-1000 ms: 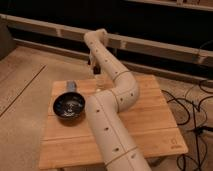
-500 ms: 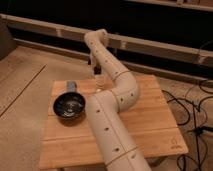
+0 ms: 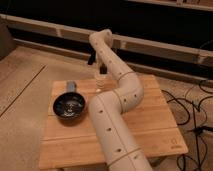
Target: Place the eraser in the ceramic cup
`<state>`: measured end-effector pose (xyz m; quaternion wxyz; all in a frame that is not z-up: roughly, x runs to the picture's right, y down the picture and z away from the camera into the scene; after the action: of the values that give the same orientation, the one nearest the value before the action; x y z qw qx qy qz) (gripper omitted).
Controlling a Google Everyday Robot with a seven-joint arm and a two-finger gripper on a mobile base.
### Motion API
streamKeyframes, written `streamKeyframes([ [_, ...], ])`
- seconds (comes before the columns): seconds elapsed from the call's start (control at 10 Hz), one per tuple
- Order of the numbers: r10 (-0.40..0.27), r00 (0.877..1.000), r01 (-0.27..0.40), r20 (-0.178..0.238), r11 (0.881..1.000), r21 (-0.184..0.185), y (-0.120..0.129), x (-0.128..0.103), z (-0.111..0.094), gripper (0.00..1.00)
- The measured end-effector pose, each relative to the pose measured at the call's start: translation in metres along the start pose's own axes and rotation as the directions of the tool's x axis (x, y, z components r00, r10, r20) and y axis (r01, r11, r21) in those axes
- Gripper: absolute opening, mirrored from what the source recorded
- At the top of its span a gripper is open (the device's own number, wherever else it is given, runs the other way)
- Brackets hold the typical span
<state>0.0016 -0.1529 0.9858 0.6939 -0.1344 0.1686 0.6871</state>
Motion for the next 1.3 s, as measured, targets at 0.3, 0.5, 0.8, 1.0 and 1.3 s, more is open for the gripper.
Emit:
streamKeyframes([
  [0.3, -0.047, 0.999, 0.047, 0.024, 0.999, -0.004, 0.027, -0.007, -0.011, 0.0],
  [0.5, -0.075, 0.997, 0.076, 0.031, 0.997, -0.026, 0.052, -0.007, -0.016, 0.0],
  [0.8, -0.082, 0.996, 0.083, 0.027, 0.996, -0.039, 0.065, -0.003, -0.012, 0.0],
  [1.0, -0.061, 0.998, 0.061, 0.018, 0.997, -0.037, 0.061, 0.002, -0.007, 0.0],
  [1.3, -0.026, 0.999, 0.026, 0.027, 1.0, -0.014, 0.044, 0.007, -0.011, 0.0],
])
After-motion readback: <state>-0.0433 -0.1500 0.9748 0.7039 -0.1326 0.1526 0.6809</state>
